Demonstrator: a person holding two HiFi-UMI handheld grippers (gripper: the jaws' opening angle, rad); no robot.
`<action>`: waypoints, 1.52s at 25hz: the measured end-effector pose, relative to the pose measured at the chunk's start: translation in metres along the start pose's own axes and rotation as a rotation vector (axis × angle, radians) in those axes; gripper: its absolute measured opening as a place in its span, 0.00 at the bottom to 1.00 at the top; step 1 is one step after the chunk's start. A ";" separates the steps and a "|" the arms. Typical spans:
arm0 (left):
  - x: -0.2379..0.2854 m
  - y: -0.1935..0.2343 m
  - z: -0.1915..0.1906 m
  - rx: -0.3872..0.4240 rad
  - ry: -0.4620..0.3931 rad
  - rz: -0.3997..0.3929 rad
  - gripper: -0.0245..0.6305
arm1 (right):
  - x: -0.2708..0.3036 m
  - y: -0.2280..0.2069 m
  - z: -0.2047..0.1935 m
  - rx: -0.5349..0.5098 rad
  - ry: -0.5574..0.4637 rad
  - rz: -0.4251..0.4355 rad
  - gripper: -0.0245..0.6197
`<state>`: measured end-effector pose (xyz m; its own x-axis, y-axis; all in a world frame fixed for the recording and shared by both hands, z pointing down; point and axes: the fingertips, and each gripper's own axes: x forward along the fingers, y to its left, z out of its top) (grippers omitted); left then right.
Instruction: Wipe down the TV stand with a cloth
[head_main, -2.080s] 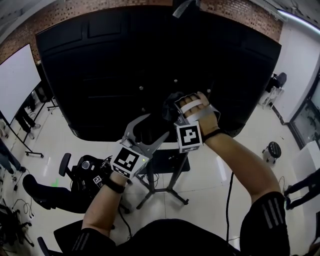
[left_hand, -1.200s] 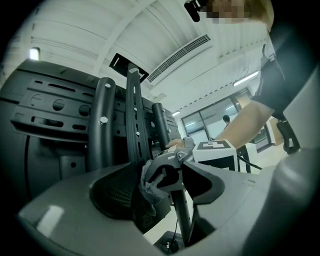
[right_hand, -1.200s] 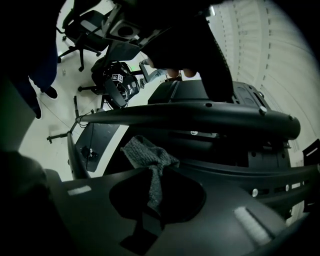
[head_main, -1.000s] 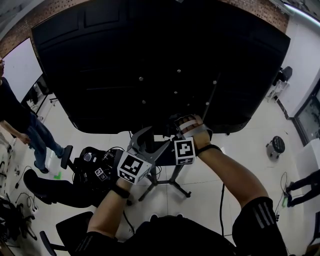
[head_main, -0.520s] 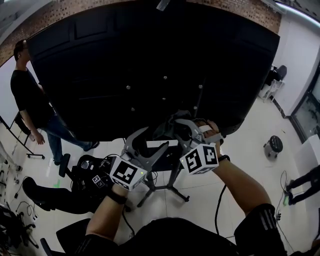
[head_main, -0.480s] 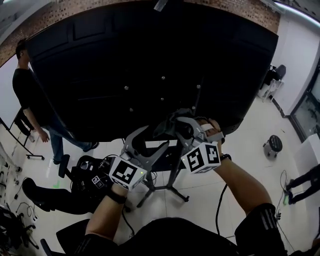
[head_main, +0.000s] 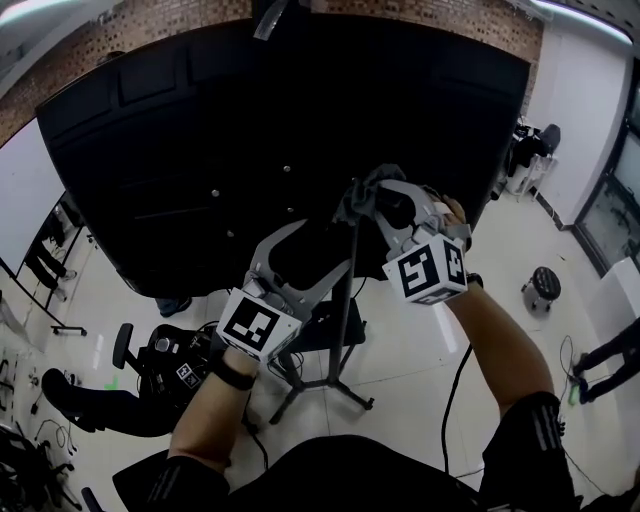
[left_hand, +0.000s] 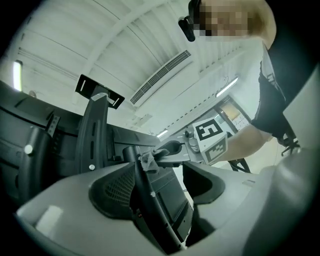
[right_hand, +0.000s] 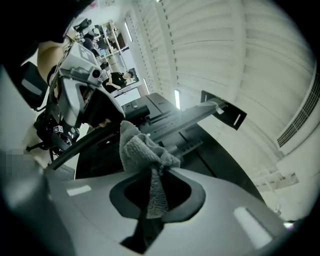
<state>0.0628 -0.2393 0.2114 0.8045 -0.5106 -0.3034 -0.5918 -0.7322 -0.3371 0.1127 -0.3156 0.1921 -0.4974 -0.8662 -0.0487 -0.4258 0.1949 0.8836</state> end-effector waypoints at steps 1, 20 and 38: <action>0.006 -0.001 0.003 0.005 -0.004 -0.001 0.52 | 0.002 -0.007 -0.004 -0.007 0.000 -0.008 0.09; 0.060 -0.025 -0.020 0.004 0.040 0.018 0.52 | 0.010 -0.050 -0.086 -0.005 0.038 -0.029 0.09; 0.092 -0.049 -0.041 -0.017 0.064 0.005 0.52 | -0.029 -0.063 -0.111 0.060 0.007 -0.043 0.09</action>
<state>0.1679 -0.2685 0.2364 0.8036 -0.5412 -0.2474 -0.5951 -0.7370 -0.3205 0.2373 -0.3539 0.1894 -0.4721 -0.8777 -0.0825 -0.4917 0.1844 0.8510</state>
